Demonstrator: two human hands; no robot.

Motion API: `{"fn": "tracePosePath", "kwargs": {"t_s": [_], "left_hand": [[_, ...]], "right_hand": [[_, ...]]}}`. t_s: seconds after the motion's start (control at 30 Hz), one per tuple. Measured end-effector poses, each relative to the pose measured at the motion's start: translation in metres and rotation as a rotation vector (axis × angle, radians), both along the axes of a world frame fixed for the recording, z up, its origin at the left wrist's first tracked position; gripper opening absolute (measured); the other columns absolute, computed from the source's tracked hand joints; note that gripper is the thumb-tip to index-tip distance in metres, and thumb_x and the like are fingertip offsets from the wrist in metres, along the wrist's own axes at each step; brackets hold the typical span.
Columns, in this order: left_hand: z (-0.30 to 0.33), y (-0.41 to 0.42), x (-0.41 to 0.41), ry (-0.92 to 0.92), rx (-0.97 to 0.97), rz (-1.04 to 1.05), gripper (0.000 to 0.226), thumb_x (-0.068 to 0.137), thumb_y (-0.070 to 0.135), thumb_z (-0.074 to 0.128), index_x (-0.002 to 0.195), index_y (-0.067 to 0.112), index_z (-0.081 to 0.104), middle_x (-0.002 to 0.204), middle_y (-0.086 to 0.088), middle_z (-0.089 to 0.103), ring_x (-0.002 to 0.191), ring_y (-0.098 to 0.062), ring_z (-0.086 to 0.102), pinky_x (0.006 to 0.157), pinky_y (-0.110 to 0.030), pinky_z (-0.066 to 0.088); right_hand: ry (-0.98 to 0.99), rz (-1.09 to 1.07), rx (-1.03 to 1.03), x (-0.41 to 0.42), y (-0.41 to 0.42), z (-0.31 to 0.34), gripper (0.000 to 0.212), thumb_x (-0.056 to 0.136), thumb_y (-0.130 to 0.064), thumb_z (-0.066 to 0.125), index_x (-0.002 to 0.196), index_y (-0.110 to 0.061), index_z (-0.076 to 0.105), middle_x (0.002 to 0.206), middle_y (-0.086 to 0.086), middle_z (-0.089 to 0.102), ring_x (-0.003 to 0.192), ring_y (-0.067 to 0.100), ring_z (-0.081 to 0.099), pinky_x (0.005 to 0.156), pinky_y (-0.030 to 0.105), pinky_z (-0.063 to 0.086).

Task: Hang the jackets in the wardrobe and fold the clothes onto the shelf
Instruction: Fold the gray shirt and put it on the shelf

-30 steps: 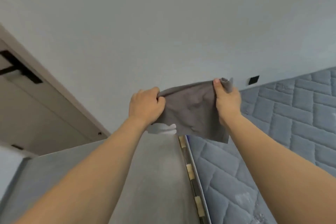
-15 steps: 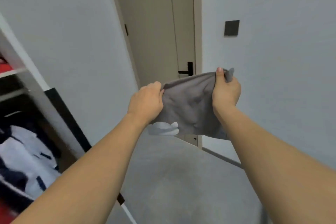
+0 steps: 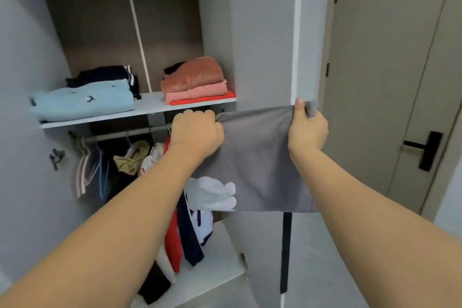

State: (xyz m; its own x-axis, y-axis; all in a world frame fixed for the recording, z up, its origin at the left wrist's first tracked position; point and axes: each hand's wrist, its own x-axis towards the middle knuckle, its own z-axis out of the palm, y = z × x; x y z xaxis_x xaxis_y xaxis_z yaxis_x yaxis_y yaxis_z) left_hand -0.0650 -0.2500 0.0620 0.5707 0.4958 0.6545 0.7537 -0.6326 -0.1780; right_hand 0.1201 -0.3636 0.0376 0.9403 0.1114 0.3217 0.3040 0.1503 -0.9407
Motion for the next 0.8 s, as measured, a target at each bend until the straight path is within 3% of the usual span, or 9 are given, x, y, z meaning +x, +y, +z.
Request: {"fn": "tracePosePath", "kwargs": {"t_s": [0.07,0.13,0.3,0.4,0.43,0.5,0.67,0.77,0.8], "left_hand": [[0.007,0.030,-0.041,0.024,-0.016,0.084,0.029,0.094,0.026,0.040,0.104,0.011,0.062,0.105,-0.015,0.067,0.094,-0.034,0.058,0.072,-0.037,0.036],[0.013,0.060,-0.076,0.043,-0.098,0.125,0.030,0.095,0.024,0.040,0.109,0.009,0.062,0.111,-0.016,0.065,0.100,-0.035,0.057,0.079,-0.038,0.041],[0.030,0.123,-0.124,0.020,-0.221,0.328,0.031,0.093,0.019,0.041,0.118,0.009,0.058,0.125,-0.016,0.058,0.114,-0.035,0.050,0.092,-0.041,0.038],[0.046,0.152,-0.128,0.003,-0.131,0.498,0.035,0.093,0.018,0.039,0.123,0.011,0.055,0.127,-0.013,0.054,0.118,-0.033,0.043,0.098,-0.043,0.031],[0.051,0.162,-0.129,0.006,-0.074,0.547,0.034,0.092,0.018,0.039,0.122,0.012,0.056,0.125,-0.011,0.053,0.116,-0.032,0.042,0.096,-0.042,0.030],[0.063,0.181,-0.130,0.006,0.014,0.634,0.032,0.091,0.015,0.040,0.119,0.014,0.056,0.120,-0.007,0.052,0.113,-0.030,0.040,0.095,-0.040,0.029],[0.103,0.222,-0.129,-0.089,0.084,0.751,0.028,0.090,0.012,0.038,0.114,0.016,0.053,0.117,-0.005,0.054,0.114,-0.029,0.038,0.097,-0.040,0.029],[0.136,0.248,-0.134,-0.186,0.164,0.800,0.025,0.087,0.011,0.043,0.110,0.013,0.053,0.117,-0.010,0.057,0.115,-0.032,0.040,0.102,-0.042,0.028],[0.147,0.258,-0.137,-0.210,0.192,0.814,0.024,0.087,0.011,0.044,0.109,0.011,0.053,0.117,-0.012,0.057,0.116,-0.033,0.041,0.104,-0.043,0.028]], "right_hand": [[0.007,0.090,-0.038,-0.031,0.041,0.008,0.048,0.093,-0.062,0.046,0.067,-0.022,0.049,0.069,-0.006,0.056,0.066,0.017,0.054,0.056,0.030,0.037],[0.021,0.202,-0.071,-0.056,0.079,0.018,0.052,0.093,-0.063,0.043,0.075,-0.016,0.055,0.084,0.005,0.064,0.083,0.029,0.060,0.075,0.038,0.049],[-0.013,0.450,-0.124,-0.094,0.157,0.044,0.071,0.090,-0.070,0.040,0.123,-0.009,0.056,0.125,0.011,0.061,0.115,0.033,0.056,0.101,0.045,0.044],[0.052,0.695,-0.117,-0.098,0.196,0.068,0.075,0.089,-0.060,0.048,0.147,-0.013,0.035,0.121,-0.006,0.055,0.108,0.020,0.054,0.090,0.029,0.041],[0.056,0.740,-0.139,-0.095,0.209,0.077,0.069,0.091,-0.047,0.050,0.147,-0.013,0.032,0.104,-0.011,0.051,0.091,0.013,0.050,0.078,0.025,0.038],[0.105,0.799,-0.201,-0.092,0.229,0.097,0.064,0.087,-0.023,0.052,0.146,-0.013,0.029,0.085,-0.004,0.039,0.073,0.013,0.038,0.073,0.027,0.034],[0.080,0.943,-0.164,-0.091,0.284,0.138,0.046,0.075,-0.011,0.051,0.122,-0.009,0.051,0.095,0.006,0.053,0.079,0.020,0.050,0.065,0.029,0.038],[0.018,1.010,-0.066,-0.095,0.320,0.165,0.053,0.071,-0.015,0.052,0.124,-0.014,0.048,0.111,0.009,0.059,0.096,0.026,0.059,0.084,0.035,0.048],[-0.022,1.020,-0.040,-0.098,0.334,0.175,0.052,0.074,-0.016,0.053,0.125,-0.016,0.046,0.110,0.007,0.059,0.096,0.024,0.059,0.080,0.034,0.049]]}}
